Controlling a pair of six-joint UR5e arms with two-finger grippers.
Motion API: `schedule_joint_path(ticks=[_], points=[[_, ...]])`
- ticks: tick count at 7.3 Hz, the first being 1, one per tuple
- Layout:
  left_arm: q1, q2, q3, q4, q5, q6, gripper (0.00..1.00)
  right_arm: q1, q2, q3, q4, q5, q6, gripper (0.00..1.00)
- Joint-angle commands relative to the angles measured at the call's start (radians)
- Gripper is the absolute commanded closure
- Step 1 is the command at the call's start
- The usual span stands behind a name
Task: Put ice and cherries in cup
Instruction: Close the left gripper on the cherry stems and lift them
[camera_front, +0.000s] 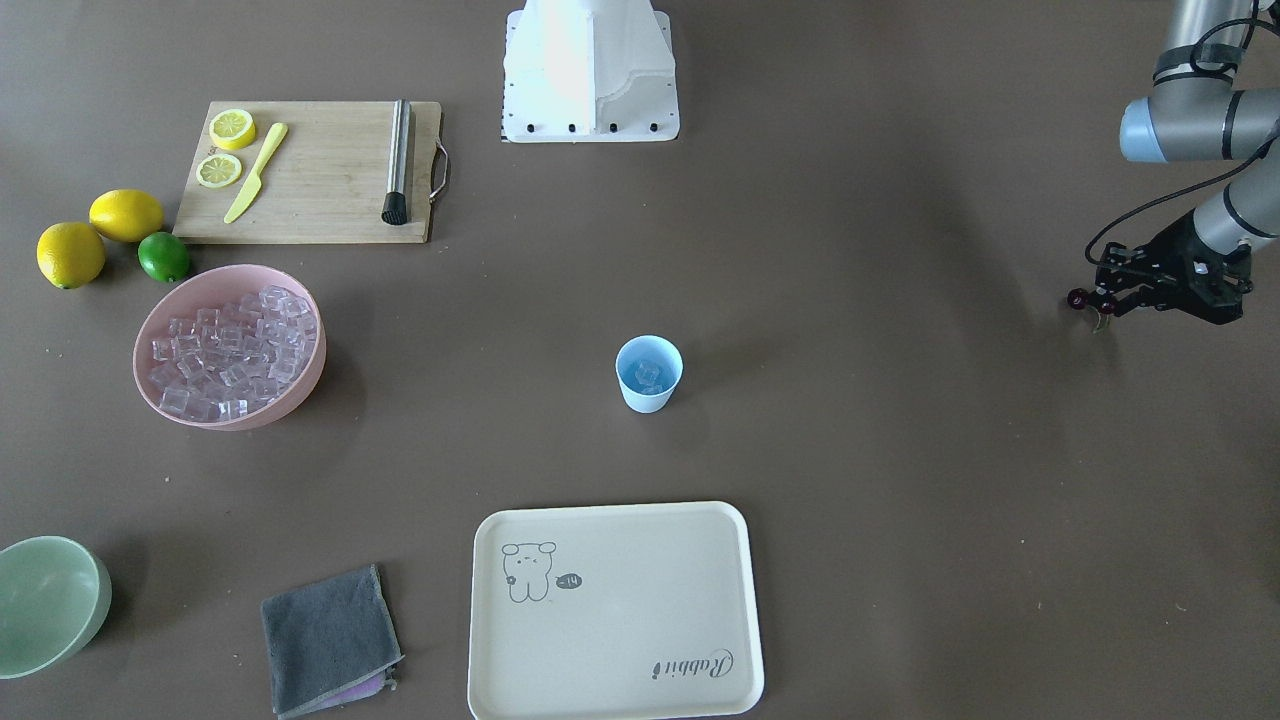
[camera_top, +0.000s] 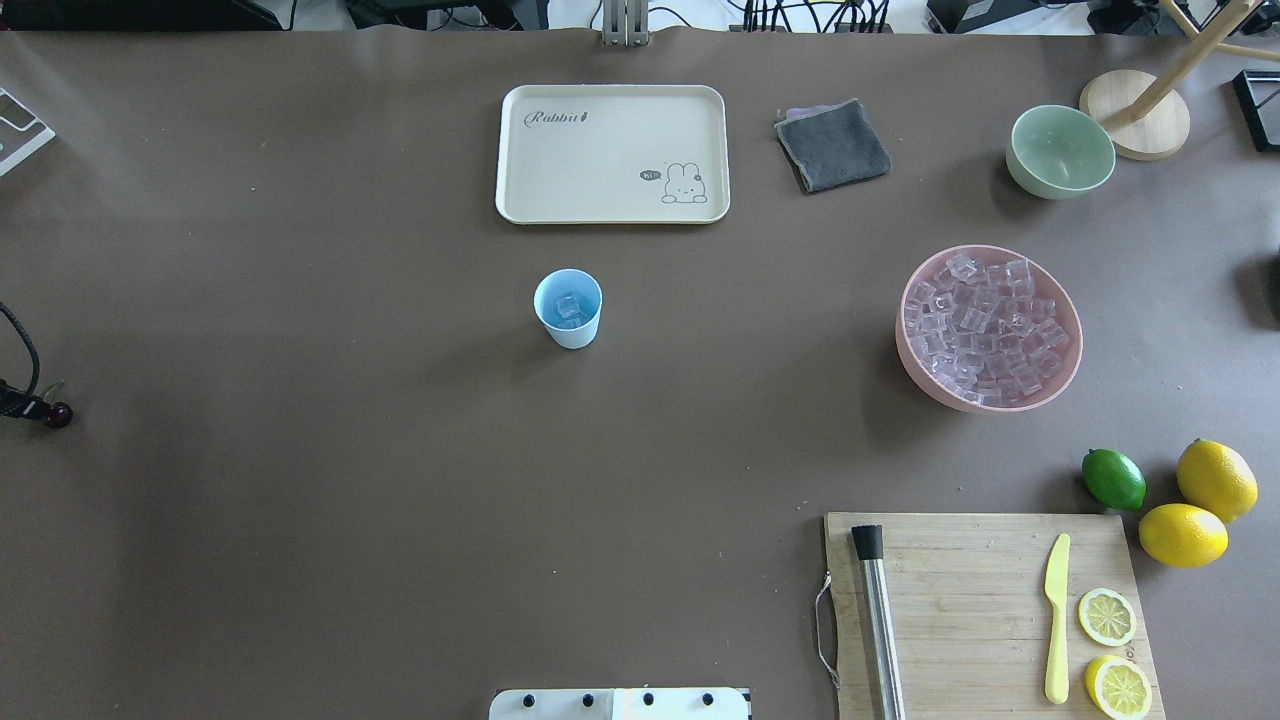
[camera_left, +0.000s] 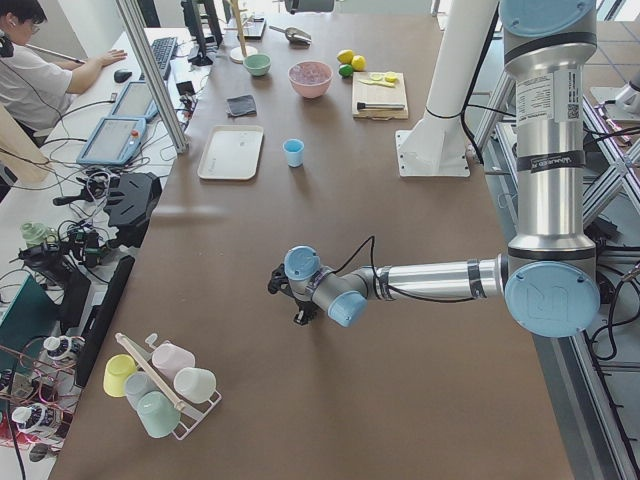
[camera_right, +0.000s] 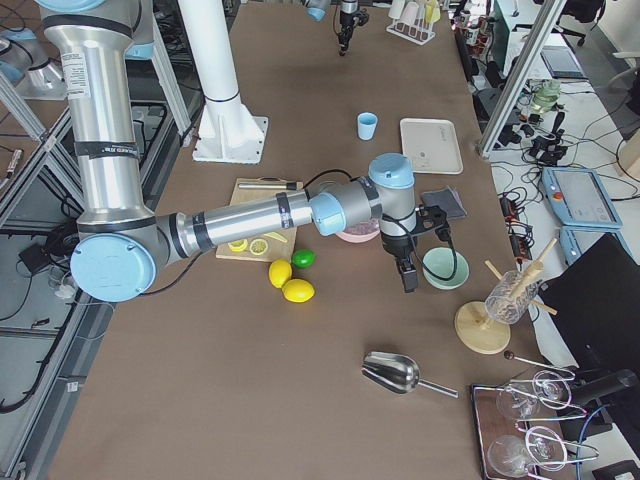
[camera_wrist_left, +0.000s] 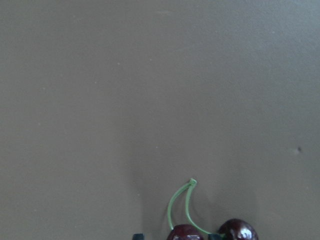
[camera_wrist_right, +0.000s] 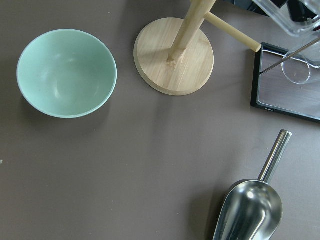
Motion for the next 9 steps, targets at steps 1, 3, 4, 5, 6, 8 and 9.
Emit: schedule_joint_path(ticks=[1, 3, 4, 5, 6, 8, 9], points=[[0.001, -0.011, -0.013, -0.016, -0.008, 0.016, 1.00, 0.000, 0.000, -0.001, 0.000, 0.000, 0.000, 0.00], [-0.011, -0.118, -0.038, -0.007, -0.071, 0.006, 1.00, 0.000, 0.012, 0.002, -0.002, 0.003, 0.001, 0.00], [-0.029, -0.172, -0.041, -0.012, -0.072, -0.022, 1.00, 0.000, 0.014, 0.007, -0.002, 0.002, 0.002, 0.00], [-0.045, -0.215, -0.070, -0.012, -0.071, -0.071, 1.00, 0.000, 0.018, 0.010, -0.012, 0.008, 0.014, 0.00], [-0.045, -0.275, -0.099, -0.012, -0.066, -0.135, 1.00, -0.002, 0.018, 0.001, -0.012, 0.008, 0.012, 0.00], [-0.039, -0.433, -0.119, -0.010, -0.062, -0.303, 1.00, -0.002, 0.010, 0.004, -0.009, 0.012, 0.012, 0.00], [-0.029, -0.511, -0.116, -0.010, -0.063, -0.382, 1.00, -0.002, 0.009, 0.001, -0.008, 0.012, 0.014, 0.00]])
